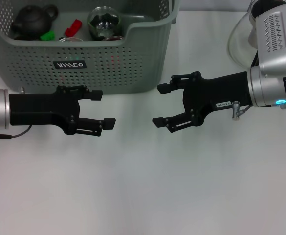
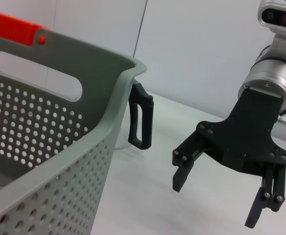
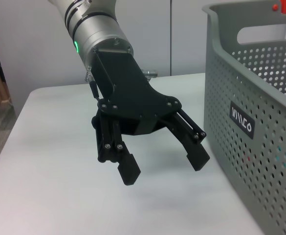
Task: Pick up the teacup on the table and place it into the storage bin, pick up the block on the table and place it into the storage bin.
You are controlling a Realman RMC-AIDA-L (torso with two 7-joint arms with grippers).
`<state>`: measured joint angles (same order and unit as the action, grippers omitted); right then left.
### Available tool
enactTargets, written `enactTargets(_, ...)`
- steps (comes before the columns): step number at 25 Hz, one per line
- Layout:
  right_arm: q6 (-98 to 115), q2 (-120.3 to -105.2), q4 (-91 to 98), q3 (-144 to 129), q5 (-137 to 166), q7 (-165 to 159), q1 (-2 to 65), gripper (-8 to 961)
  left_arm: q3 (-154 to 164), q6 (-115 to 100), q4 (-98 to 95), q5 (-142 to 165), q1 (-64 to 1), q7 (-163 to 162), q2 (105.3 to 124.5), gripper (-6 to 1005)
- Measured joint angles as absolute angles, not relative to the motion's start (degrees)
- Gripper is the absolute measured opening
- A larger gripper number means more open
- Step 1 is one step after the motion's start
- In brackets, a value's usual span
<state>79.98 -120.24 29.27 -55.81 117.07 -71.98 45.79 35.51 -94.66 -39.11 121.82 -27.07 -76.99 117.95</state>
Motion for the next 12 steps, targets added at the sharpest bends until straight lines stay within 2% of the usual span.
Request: enactTargets(12,79.98,-120.23,29.28,-55.81,117.04,-71.98,45.79,896,35.50,-94.66,-39.11,121.82,-27.07,-76.99,117.95,932)
